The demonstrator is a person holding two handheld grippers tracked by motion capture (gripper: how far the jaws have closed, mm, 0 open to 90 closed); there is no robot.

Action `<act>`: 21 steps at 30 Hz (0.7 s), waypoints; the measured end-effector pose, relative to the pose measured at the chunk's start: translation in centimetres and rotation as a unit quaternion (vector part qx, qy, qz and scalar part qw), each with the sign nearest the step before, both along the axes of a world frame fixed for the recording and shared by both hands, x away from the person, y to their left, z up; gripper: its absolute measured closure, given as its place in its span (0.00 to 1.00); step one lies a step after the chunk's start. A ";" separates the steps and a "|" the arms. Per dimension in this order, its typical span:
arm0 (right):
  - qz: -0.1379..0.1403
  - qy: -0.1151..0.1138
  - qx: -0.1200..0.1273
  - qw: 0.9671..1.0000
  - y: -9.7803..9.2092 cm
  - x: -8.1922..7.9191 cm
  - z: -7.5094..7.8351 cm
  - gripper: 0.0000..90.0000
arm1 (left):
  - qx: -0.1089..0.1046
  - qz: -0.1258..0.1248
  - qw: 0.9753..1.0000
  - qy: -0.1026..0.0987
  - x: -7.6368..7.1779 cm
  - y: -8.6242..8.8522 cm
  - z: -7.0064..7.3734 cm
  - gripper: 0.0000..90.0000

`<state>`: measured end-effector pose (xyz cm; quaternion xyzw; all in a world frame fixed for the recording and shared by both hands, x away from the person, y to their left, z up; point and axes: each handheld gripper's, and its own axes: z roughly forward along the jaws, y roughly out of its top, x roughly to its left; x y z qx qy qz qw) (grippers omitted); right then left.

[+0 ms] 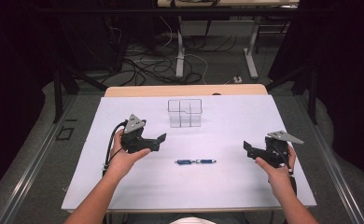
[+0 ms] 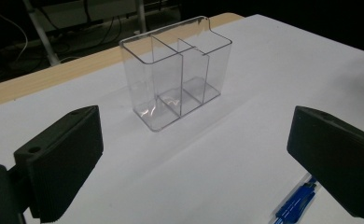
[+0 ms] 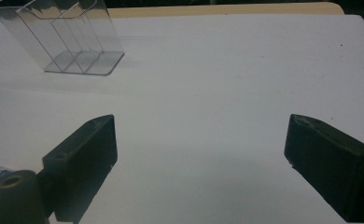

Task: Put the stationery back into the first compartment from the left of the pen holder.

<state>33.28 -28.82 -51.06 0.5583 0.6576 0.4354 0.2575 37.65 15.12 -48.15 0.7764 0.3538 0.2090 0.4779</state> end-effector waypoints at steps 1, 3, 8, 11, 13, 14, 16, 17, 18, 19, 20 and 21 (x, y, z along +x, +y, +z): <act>0.002 -0.001 -0.003 1.000 0.0 0.0 0.0 0.10 | 0.003 -0.002 1.000 -0.002 -0.1 -0.2 0.0 0.04; 0.000 0.000 -0.004 1.000 0.0 0.0 0.0 0.10 | 0.010 -0.004 1.000 -0.005 -0.2 -0.4 0.0 0.05; 0.000 0.003 -0.002 1.000 0.0 -0.1 0.0 0.10 | 0.032 -0.009 0.999 -0.015 -0.6 -1.1 -0.1 0.09; 0.000 0.002 -0.004 1.000 0.0 -0.1 0.0 0.11 | 0.052 -0.020 0.998 -0.018 -0.7 -1.4 -0.2 0.12; 0.001 -0.002 -0.003 1.000 0.0 0.0 0.0 0.11 | 0.063 -0.025 0.997 -0.027 -0.9 -1.7 -0.3 0.14; 0.001 -0.002 -0.004 1.000 0.0 -0.1 0.0 0.11 | 0.069 -0.029 0.997 -0.030 -0.9 -1.8 -0.3 0.16; 0.001 -0.002 -0.003 1.000 0.0 -0.1 0.0 0.11 | 0.080 -0.039 0.995 -0.037 -1.1 -2.1 -0.3 0.17; 0.002 -0.002 -0.003 1.000 0.0 -0.1 0.0 0.11 | 0.087 -0.043 0.994 -0.041 -1.1 -2.2 -0.4 0.17; 0.001 -0.002 -0.003 1.000 0.1 -0.1 0.0 0.11 | 0.089 -0.047 0.994 -0.041 -1.2 -2.4 -0.4 0.18; 0.002 -0.002 -0.004 1.000 0.0 -0.1 0.0 0.11 | 0.099 -0.054 0.993 -0.040 -1.3 -2.5 -0.4 0.18; 0.001 -0.002 -0.004 1.000 0.0 -0.1 0.0 0.11 | 0.101 -0.057 0.992 -0.043 -1.3 -2.6 -0.5 0.18; 0.001 -0.002 -0.004 1.000 0.0 -0.1 0.0 0.11 | 0.102 -0.059 0.992 -0.043 -1.3 -2.8 -0.6 0.18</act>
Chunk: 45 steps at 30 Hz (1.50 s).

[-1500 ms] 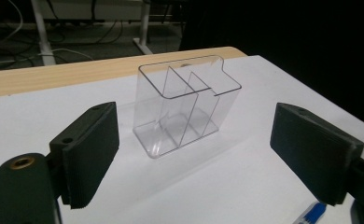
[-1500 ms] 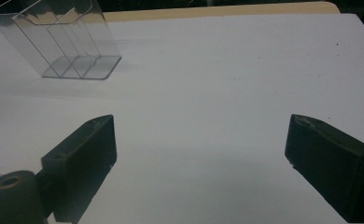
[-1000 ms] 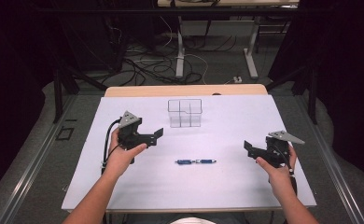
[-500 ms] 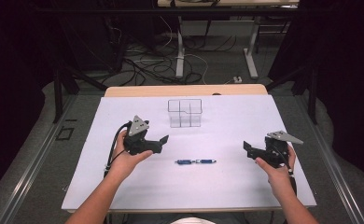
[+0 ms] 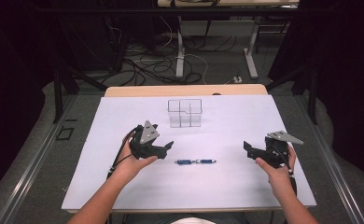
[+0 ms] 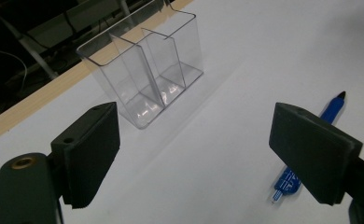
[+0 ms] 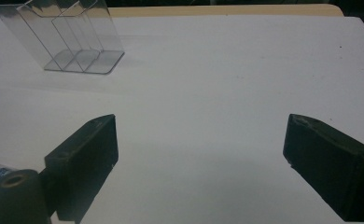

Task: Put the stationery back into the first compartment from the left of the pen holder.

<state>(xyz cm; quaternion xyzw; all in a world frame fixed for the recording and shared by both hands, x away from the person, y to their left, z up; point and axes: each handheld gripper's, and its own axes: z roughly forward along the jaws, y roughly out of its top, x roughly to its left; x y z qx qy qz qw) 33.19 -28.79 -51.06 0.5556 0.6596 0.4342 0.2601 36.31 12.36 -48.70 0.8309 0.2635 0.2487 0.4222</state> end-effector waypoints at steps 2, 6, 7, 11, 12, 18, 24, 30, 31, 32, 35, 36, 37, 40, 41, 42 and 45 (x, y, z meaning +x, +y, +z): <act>0.001 0.000 -0.001 1.000 0.0 0.0 0.0 0.11 | 0.004 -0.007 1.000 0.006 0.0 -0.1 -0.1 0.19; 0.002 0.001 -0.001 1.000 0.0 0.0 0.0 0.11 | 0.016 -0.017 1.000 0.008 -0.1 -0.5 -0.3 0.22; 0.001 0.002 -0.001 1.000 0.0 0.0 0.0 0.11 | 0.018 -0.019 1.000 0.007 -0.1 -0.5 -0.3 0.22; 0.002 0.001 -0.002 1.000 0.0 0.0 0.0 0.11 | 0.030 -0.028 0.999 0.007 -0.1 -0.9 -0.4 0.24; 0.003 -0.001 -0.004 1.000 -0.1 0.1 -0.1 0.11 | 0.034 -0.030 0.999 0.009 -0.1 -1.0 -0.4 0.25; 0.004 0.000 -0.005 1.000 0.0 0.0 -0.1 0.11 | 0.066 -0.053 0.996 0.005 -0.1 -1.8 -0.3 0.31; 0.004 0.002 -0.005 1.000 0.1 0.0 -0.1 0.11 | 0.103 -0.081 0.991 -0.001 -0.1 -3.1 -0.1 0.36; 0.003 -0.001 -0.007 1.000 0.2 0.0 -0.1 0.11 | 0.128 -0.098 0.987 0.002 0.1 -4.0 -0.1 0.38; 0.003 -0.001 -0.007 1.000 0.2 0.0 -0.1 0.11 | 0.130 -0.102 0.986 0.005 0.1 -4.1 -0.1 0.38; 0.003 -0.001 -0.007 1.000 0.2 0.0 -0.1 0.11 | 0.130 -0.100 0.986 0.008 0.1 -4.3 -0.1 0.39; 0.008 -0.002 -0.009 1.000 0.2 -0.1 -0.1 0.11 | 0.137 -0.107 0.985 0.005 0.3 -4.6 0.1 0.39; 0.008 -0.002 -0.009 1.000 0.2 -0.1 -0.1 0.11 | 0.139 -0.107 0.984 0.006 0.3 -4.7 0.1 0.39; 0.008 -0.002 -0.009 1.000 0.2 -0.1 -0.1 0.11 | 0.141 -0.110 0.984 0.005 0.4 -4.8 0.2 0.39; 0.008 -0.002 -0.009 1.000 0.2 -0.1 -0.1 0.12 | 0.142 -0.110 0.984 0.009 0.6 -5.2 0.3 0.39; 0.008 -0.002 -0.009 1.000 0.2 -0.1 -0.1 0.12 | 0.145 -0.113 0.983 0.009 0.6 -5.3 0.4 0.39; 0.007 -0.001 -0.008 1.000 0.2 -0.1 -0.1 0.12 | 0.144 -0.113 0.983 0.011 0.6 -5.6 0.4 0.39; 0.008 -0.002 -0.009 1.000 0.2 -0.1 -0.1 0.12 | 0.156 -0.124 0.980 0.013 0.7 -6.1 0.4 0.39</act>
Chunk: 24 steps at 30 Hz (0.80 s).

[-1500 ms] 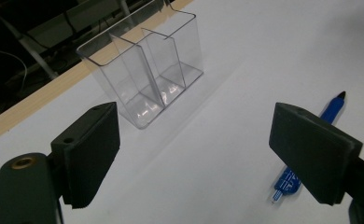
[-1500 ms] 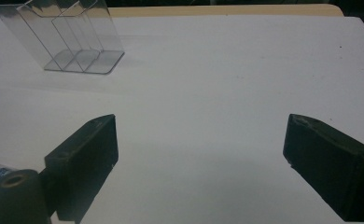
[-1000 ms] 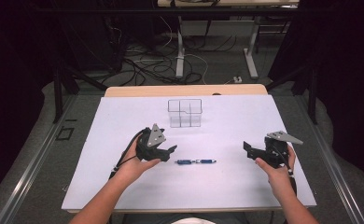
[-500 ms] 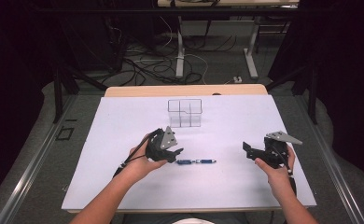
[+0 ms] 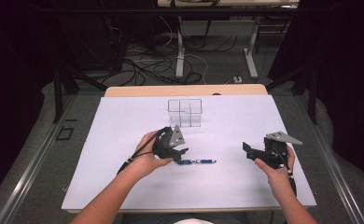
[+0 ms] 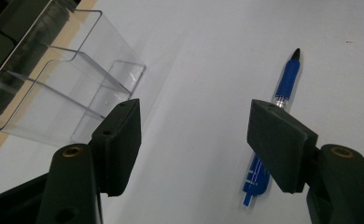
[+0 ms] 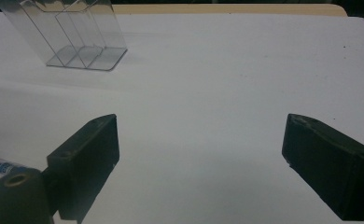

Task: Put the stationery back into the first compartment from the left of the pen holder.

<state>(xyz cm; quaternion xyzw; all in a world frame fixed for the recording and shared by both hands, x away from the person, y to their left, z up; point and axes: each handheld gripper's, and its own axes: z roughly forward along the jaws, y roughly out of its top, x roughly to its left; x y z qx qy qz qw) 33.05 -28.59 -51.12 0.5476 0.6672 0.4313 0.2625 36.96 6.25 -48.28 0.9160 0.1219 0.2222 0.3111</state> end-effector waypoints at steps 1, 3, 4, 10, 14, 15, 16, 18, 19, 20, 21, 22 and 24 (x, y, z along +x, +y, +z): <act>0.000 0.000 0.000 1.000 0.0 0.0 0.0 0.12 | 0.002 -0.003 1.000 -0.001 0.0 -0.2 0.0 0.39; -0.002 0.002 0.002 1.000 0.0 -0.1 0.0 0.12 | 0.016 -0.010 1.000 -0.002 0.0 -0.6 0.0 0.41; -0.002 0.002 0.002 1.000 0.0 -0.1 0.0 0.12 | 0.017 -0.011 1.000 -0.002 0.1 -0.9 0.0 0.42; 0.001 0.001 0.000 1.000 0.0 0.0 0.0 0.12 | 0.041 -0.018 0.999 0.007 0.0 -2.1 -0.3 0.44; 0.000 0.002 0.000 1.000 0.0 0.0 -0.1 0.12 | 0.051 -0.022 0.998 0.013 0.0 -2.6 -0.6 0.46; 0.001 0.000 -0.001 1.000 -0.1 0.0 -0.1 0.13 | 0.051 -0.023 0.998 0.015 0.0 -2.8 -0.7 0.47; 0.001 0.001 -0.001 1.000 -0.1 0.0 -0.1 0.13 | 0.053 -0.028 0.998 0.020 0.0 -2.9 -0.7 0.48; 0.001 0.001 -0.001 1.000 -0.1 0.1 -0.1 0.13 | 0.060 -0.032 0.997 0.022 0.0 -3.2 -0.9 0.49; 0.001 0.002 0.000 1.000 0.0 0.0 -0.1 0.13 | 0.065 -0.035 0.997 0.023 0.1 -3.3 -1.0 0.50; 0.000 0.003 0.002 1.000 0.0 0.0 -0.1 0.13 | 0.064 -0.038 0.997 0.025 0.1 -3.4 -1.2 0.51; 0.000 0.004 0.003 1.000 0.0 0.0 -0.1 0.13 | 0.069 -0.039 0.996 0.029 0.1 -3.5 -1.2 0.52; 0.000 0.004 0.003 1.000 0.0 0.0 -0.1 0.13 | 0.073 -0.043 0.996 0.028 0.2 -3.6 -1.4 0.53; 0.000 0.004 0.003 1.000 0.0 0.0 -0.1 0.13 | 0.076 -0.046 0.996 0.032 0.2 -3.8 -1.6 0.54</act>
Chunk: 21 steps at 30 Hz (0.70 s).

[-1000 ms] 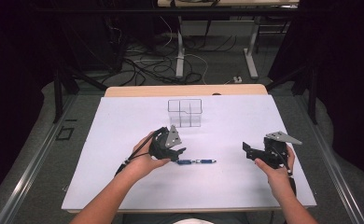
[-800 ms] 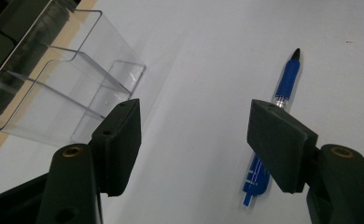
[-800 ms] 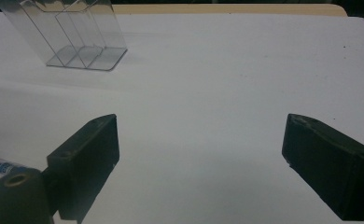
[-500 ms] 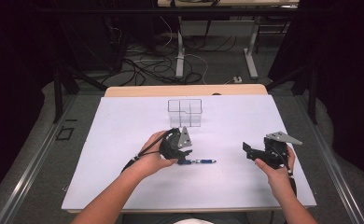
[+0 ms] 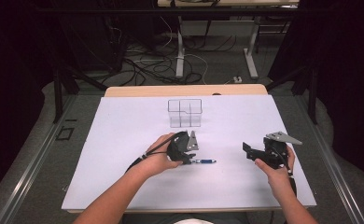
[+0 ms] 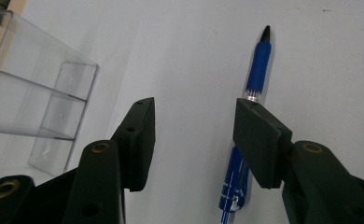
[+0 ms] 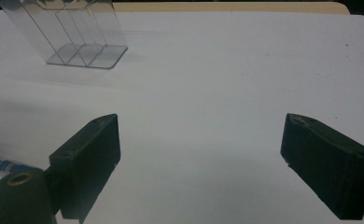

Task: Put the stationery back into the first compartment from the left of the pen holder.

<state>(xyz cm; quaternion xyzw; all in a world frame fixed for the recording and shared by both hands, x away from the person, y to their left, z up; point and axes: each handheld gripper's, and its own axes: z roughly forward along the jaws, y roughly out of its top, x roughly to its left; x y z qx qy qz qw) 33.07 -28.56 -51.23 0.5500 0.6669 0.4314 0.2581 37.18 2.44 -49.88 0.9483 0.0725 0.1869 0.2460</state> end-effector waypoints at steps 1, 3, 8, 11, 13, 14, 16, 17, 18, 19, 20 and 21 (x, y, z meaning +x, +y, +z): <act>0.000 0.000 0.000 1.000 0.0 0.0 0.0 0.13 | 0.004 -0.003 1.000 0.003 0.0 -0.1 -0.1 0.55; 0.002 -0.002 -0.003 1.000 -0.1 0.0 0.0 0.13 | 0.005 -0.010 1.000 0.008 0.0 -0.3 -0.3 0.56; -0.001 -0.003 -0.003 1.000 0.0 0.1 -0.1 0.13 | 0.025 -0.025 0.999 0.012 -0.1 -0.8 -0.7 0.60; 0.003 0.000 -0.005 1.000 0.0 0.0 0.0 0.13 | 0.032 -0.029 0.999 0.014 -0.3 -1.1 -0.9 0.63; 0.005 -0.001 -0.005 1.000 0.0 0.0 -0.1 0.13 | 0.033 -0.030 0.999 0.017 -0.4 -1.3 -0.9 0.64; 0.004 0.001 -0.003 1.000 0.0 0.0 -0.1 0.13 | 0.036 -0.034 0.999 0.017 -0.4 -1.4 -0.9 0.65; 0.006 0.000 -0.004 1.000 0.0 0.1 -0.1 0.13 | 0.035 -0.033 0.999 0.020 -0.4 -1.6 -1.1 0.66; 0.004 0.002 -0.002 1.000 0.0 0.0 -0.1 0.13 | 0.039 -0.034 0.998 0.022 -0.5 -1.6 -1.1 0.67; 0.005 0.000 -0.004 1.000 -0.1 0.1 -0.1 0.13 | 0.037 -0.035 0.998 0.027 -0.5 -1.7 -1.2 0.68; 0.003 -0.001 -0.004 1.000 -0.1 0.1 -0.1 0.13 | 0.042 -0.036 0.998 0.025 -0.5 -1.8 -1.3 0.69; 0.004 0.001 -0.004 1.000 -0.1 0.1 -0.1 0.13 | 0.044 -0.036 0.998 0.027 -0.6 -1.9 -1.4 0.70; 0.004 0.001 -0.005 1.000 -0.1 0.1 -0.1 0.13 | 0.045 -0.039 0.998 0.030 -0.5 -2.0 -1.4 0.70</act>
